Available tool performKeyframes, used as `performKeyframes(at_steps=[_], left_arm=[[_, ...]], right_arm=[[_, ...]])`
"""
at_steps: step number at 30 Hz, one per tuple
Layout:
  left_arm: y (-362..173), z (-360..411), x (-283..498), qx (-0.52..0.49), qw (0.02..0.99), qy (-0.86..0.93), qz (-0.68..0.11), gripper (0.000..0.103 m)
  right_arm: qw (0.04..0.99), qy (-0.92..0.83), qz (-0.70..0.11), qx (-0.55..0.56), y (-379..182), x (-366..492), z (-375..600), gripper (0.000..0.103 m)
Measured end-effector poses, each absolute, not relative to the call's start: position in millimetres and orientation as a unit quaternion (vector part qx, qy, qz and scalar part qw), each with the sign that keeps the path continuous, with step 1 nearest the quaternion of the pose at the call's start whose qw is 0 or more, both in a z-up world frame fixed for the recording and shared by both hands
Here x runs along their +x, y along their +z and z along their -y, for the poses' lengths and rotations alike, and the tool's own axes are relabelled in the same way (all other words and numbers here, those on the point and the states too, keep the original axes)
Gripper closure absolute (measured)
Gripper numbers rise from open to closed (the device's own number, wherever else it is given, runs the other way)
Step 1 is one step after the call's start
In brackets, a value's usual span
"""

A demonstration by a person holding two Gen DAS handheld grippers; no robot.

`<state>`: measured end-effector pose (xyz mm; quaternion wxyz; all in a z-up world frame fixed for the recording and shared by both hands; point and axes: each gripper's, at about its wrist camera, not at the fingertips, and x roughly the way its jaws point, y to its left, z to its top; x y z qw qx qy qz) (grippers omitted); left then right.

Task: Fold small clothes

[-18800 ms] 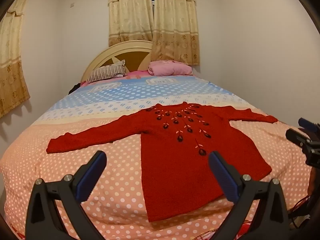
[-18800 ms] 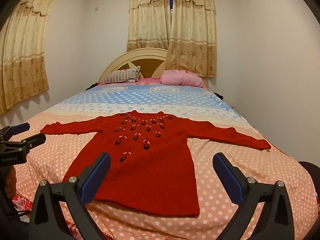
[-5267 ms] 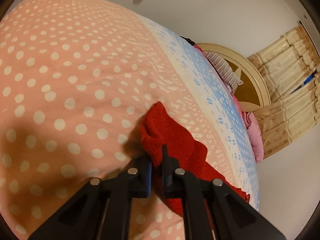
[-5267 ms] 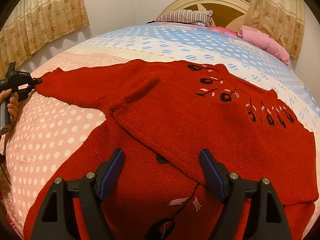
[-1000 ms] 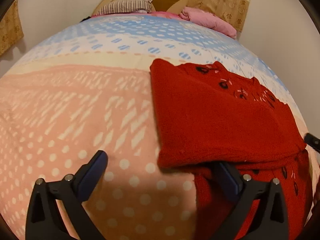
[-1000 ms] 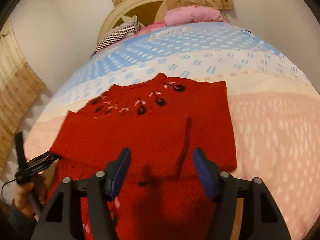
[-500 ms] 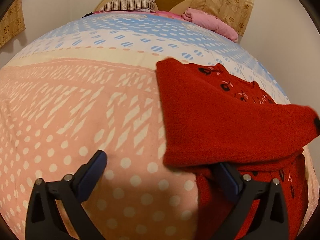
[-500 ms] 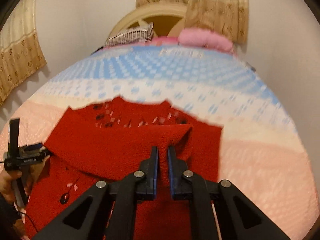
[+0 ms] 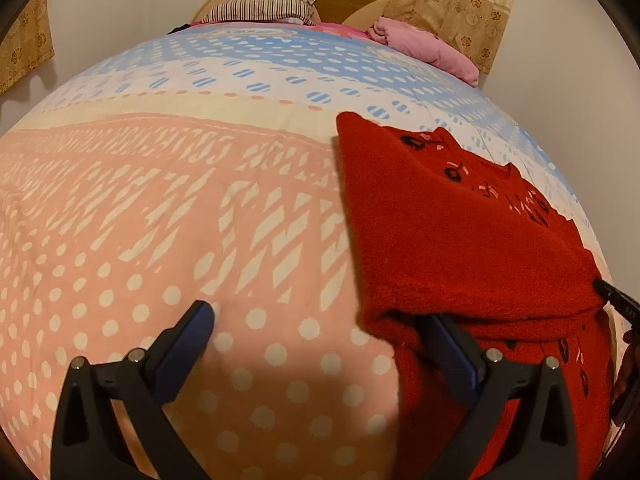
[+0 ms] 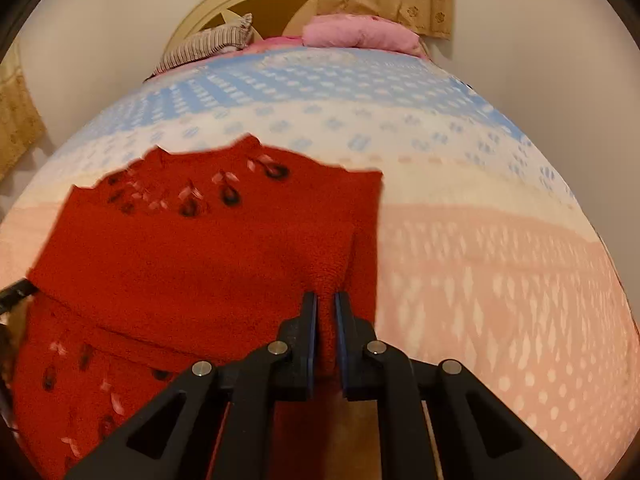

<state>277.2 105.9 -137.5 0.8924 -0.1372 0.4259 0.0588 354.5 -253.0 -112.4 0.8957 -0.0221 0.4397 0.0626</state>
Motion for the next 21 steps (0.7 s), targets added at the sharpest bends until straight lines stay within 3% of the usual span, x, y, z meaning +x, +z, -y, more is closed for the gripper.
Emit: performKeyframes(at_steps=[1, 3, 4, 5, 10, 17, 21], left_arm=[[-136.3, -105.2, 275.4, -0.133, 0.895, 0.058, -0.423, 0.0], [-132.0, -107.4, 267.0, -0.131, 0.895, 0.062, -0.423, 0.0], [-127.5, -108.3, 260.1, -0.133, 0.897, 0.066, -0.415, 0.0], [-120.8, -109.3, 251.0, -0.133, 0.905, 0.063, -0.4, 0.0], [-85.5, -109.0, 242.1, -0.116, 0.932, 0.093, -0.332, 0.0], [-122.3, -81.3, 292.5, -0.052, 0.909, 0.087, -0.405, 0.0], [-133.8, -85.7, 293.6, -0.073, 0.903, 0.064, -0.42, 0.0]], right_arm=[[0.895, 0.069, -0.44, -0.013, -112.8, 352.6, 255.0, 0.092], [0.899, 0.056, -0.435, -0.011, -103.9, 347.5, 258.6, 0.066], [0.901, 0.049, -0.43, -0.012, -96.3, 344.4, 259.8, 0.046], [0.906, 0.053, -0.421, -0.007, -89.4, 340.8, 259.3, 0.042], [0.913, 0.116, -0.39, -0.018, -62.8, 333.3, 227.9, 0.043], [0.884, 0.118, -0.453, -0.009, -116.6, 357.9, 214.3, 0.044], [0.884, 0.132, -0.448, -0.012, -118.3, 342.1, 224.2, 0.044]])
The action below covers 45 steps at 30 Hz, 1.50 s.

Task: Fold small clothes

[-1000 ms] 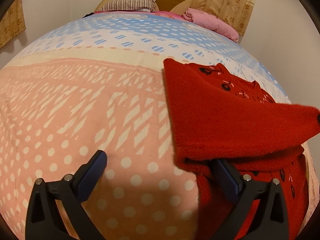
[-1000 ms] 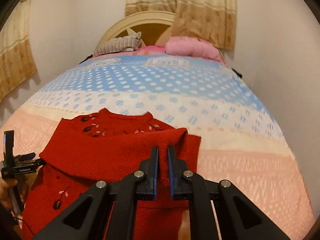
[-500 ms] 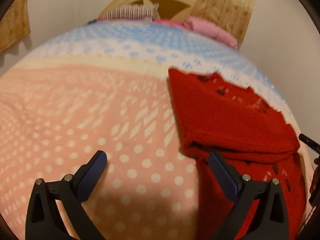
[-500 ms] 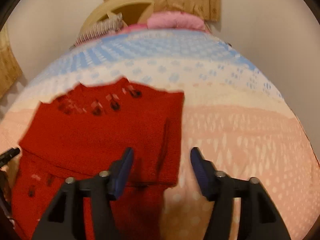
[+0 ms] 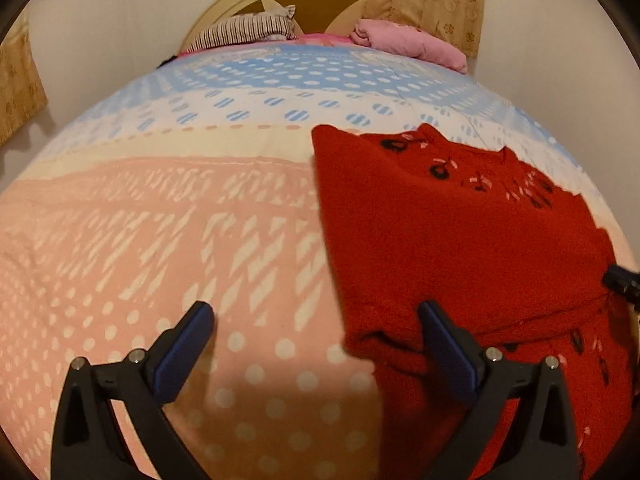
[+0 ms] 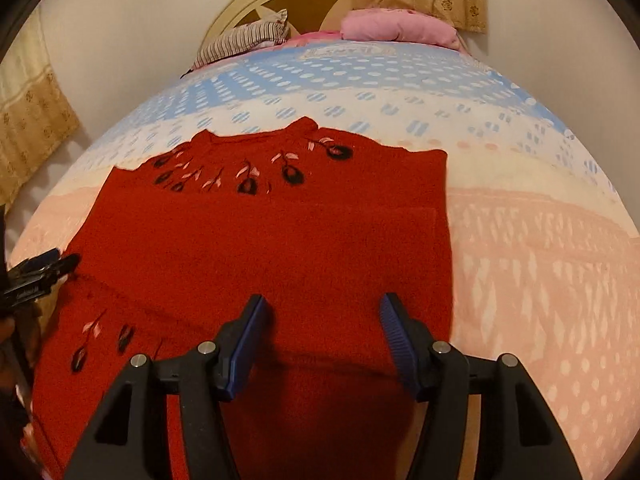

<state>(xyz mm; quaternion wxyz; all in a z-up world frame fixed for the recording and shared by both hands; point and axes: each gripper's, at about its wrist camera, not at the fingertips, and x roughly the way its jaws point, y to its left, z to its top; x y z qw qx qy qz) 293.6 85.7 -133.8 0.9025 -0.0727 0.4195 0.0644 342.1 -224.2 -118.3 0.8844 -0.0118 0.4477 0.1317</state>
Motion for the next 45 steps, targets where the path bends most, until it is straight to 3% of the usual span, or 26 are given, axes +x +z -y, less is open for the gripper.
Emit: performKeyframes(at_steps=[5, 8, 29, 45], left_arm=[[-138.3, -84.1, 298.9, -0.072, 0.901, 0.065, -0.422, 0.0], [-137.4, -80.7, 295.7, -0.067, 0.904, 0.069, -0.415, 0.0], [-118.8, -59.6, 264.6, -0.01, 0.916, 0.072, -0.395, 0.0], [-96.4, -39.3, 233.5, -0.003, 0.927, 0.044, -0.372, 0.0]], right_arm=[[0.902, 0.135, -0.408, -0.033, -95.1, 337.5, 212.1, 0.042], [0.878, 0.116, -0.464, -0.025, -127.0, 354.9, 215.5, 0.042], [0.904, 0.121, -0.409, 0.012, -109.3, 313.5, 225.9, 0.039], [0.901, 0.127, -0.414, 0.029, -105.3, 298.5, 227.0, 0.035]])
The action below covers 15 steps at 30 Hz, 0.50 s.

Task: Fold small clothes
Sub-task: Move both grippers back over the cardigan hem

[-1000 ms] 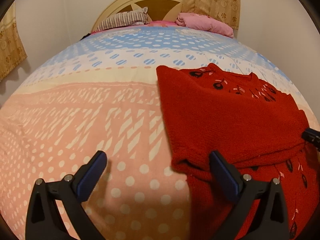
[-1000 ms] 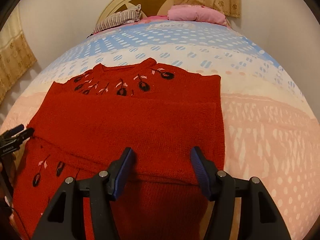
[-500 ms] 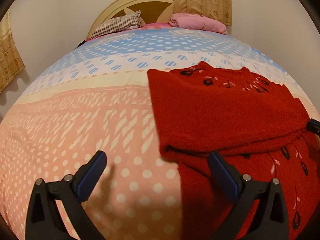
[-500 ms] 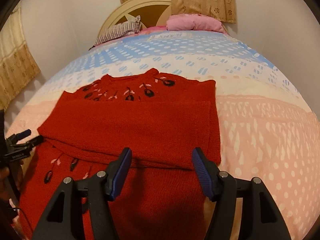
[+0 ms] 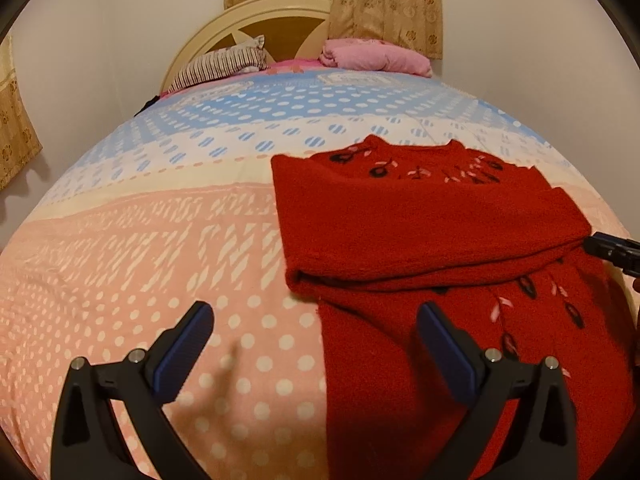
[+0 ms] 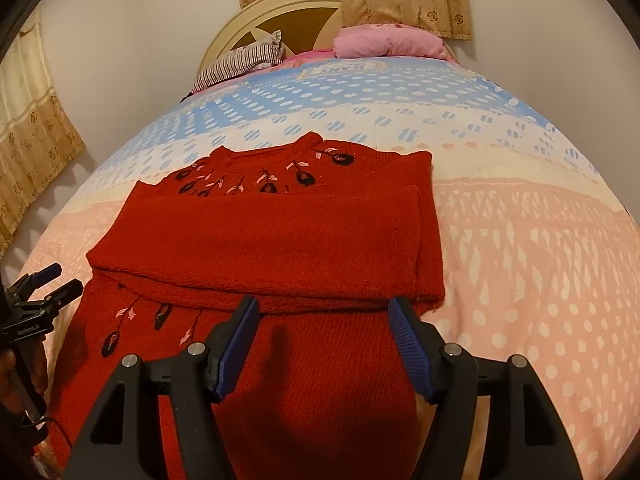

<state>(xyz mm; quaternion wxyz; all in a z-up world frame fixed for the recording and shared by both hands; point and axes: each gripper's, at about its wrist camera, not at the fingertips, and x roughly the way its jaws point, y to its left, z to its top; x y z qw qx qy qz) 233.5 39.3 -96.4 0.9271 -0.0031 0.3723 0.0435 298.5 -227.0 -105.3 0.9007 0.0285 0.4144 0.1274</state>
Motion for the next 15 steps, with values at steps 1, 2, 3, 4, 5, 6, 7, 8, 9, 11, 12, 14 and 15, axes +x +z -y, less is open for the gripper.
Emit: performKeyframes(at_steps=[1, 2, 3, 4, 5, 6, 7, 8, 9, 11, 12, 14, 15], left_arm=[[-92.7, -38.6, 229.6, -0.003, 0.929, 0.042, -0.368, 0.0], [-90.4, -37.9, 227.0, -0.003, 0.93, 0.041, -0.366, 0.0], [-88.2, -37.5, 224.4, -0.004, 0.931, 0.039, -0.364, 0.0], [-86.0, -37.0, 221.4, -0.005, 0.932, 0.038, -0.362, 0.0], [-83.2, -36.0, 217.9, -0.007, 0.932, 0.036, -0.36, 0.0], [-81.3, -35.4, 215.3, -0.009, 0.933, 0.033, -0.358, 0.0], [-78.1, -34.2, 210.1, -0.011, 0.934, 0.031, -0.354, 0.0], [-76.9, -33.7, 207.6, -0.012, 0.935, 0.029, -0.353, 0.0], [-74.8, -32.4, 203.8, -0.012, 0.936, 0.027, -0.351, 0.0], [-71.1, -28.9, 195.5, -0.008, 0.937, 0.022, -0.348, 0.0], [-70.2, -28.3, 193.0, -0.007, 0.938, 0.021, -0.347, 0.0], [-67.4, -26.5, 185.7, -0.005, 0.939, 0.018, -0.344, 0.0], [-66.3, -26.1, 181.8, -0.004, 0.939, 0.018, -0.343, 0.0]], right_arm=[[0.901, 0.128, -0.414, 0.029, -103.5, 295.7, 226.7, 0.035], [0.901, 0.129, -0.414, 0.029, -102.5, 293.7, 226.4, 0.035], [0.901, 0.13, -0.413, 0.028, -100.3, 290.2, 225.9, 0.035], [0.902, 0.132, -0.411, 0.026, -98.0, 286.4, 225.4, 0.034], [0.902, 0.132, -0.41, 0.026, -96.5, 283.8, 225.0, 0.034], [0.903, 0.133, -0.409, 0.025, -94.2, 279.6, 224.5, 0.034], [0.903, 0.135, -0.407, 0.024, -91.9, 275.3, 224.0, 0.034], [0.903, 0.136, -0.407, 0.023, -90.8, 272.5, 223.2, 0.033], [0.903, 0.138, -0.405, 0.022, -89.0, 268.0, 222.5, 0.033], [0.904, 0.142, -0.404, 0.019, -87.1, 259.9, 220.6, 0.033], [0.903, 0.143, -0.404, 0.019, -86.7, 256.4, 220.1, 0.032], [0.903, 0.146, -0.404, 0.017, -86.0, 248.6, 218.7, 0.032], [0.902, 0.148, -0.404, 0.015, -86.2, 244.7, 217.8, 0.032]])
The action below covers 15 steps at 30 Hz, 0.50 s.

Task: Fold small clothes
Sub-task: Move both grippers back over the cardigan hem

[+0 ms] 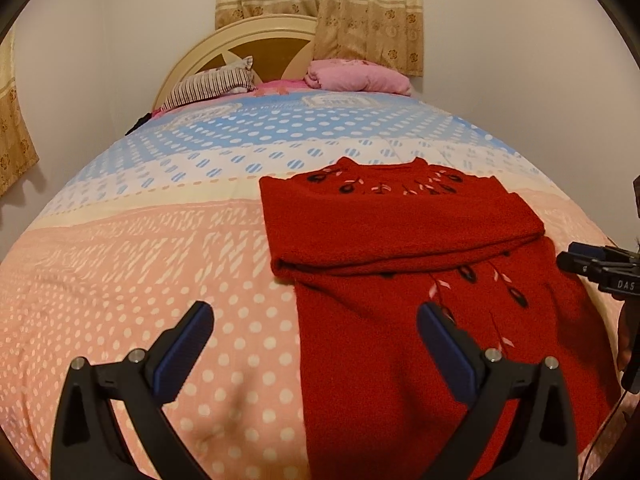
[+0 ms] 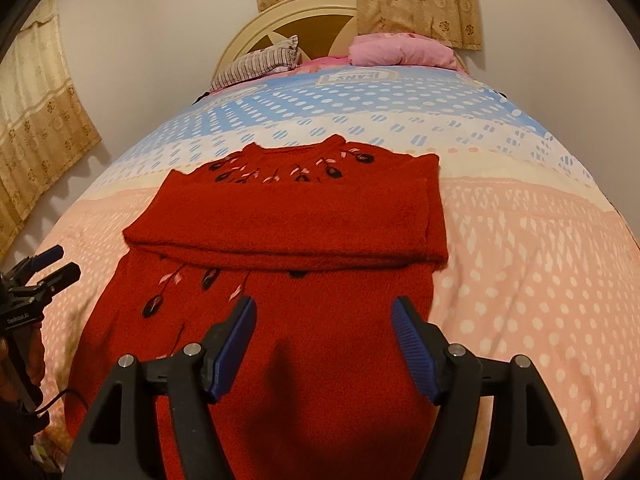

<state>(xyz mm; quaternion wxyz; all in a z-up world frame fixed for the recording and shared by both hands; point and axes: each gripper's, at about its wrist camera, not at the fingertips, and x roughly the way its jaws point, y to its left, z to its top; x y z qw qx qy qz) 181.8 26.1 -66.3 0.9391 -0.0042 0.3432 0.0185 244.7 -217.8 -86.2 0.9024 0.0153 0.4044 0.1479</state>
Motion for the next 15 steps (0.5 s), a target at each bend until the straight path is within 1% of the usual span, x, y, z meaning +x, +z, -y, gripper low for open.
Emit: performKeyframes(at_steps=[15], left_arm=[[-58.0, -22.7, 140.8, 0.0, 0.943, 0.011, -0.333, 0.0]], right_arm=[[0.897, 0.165, -0.411, 0.004, -88.4, 197.6, 212.4, 0.03]])
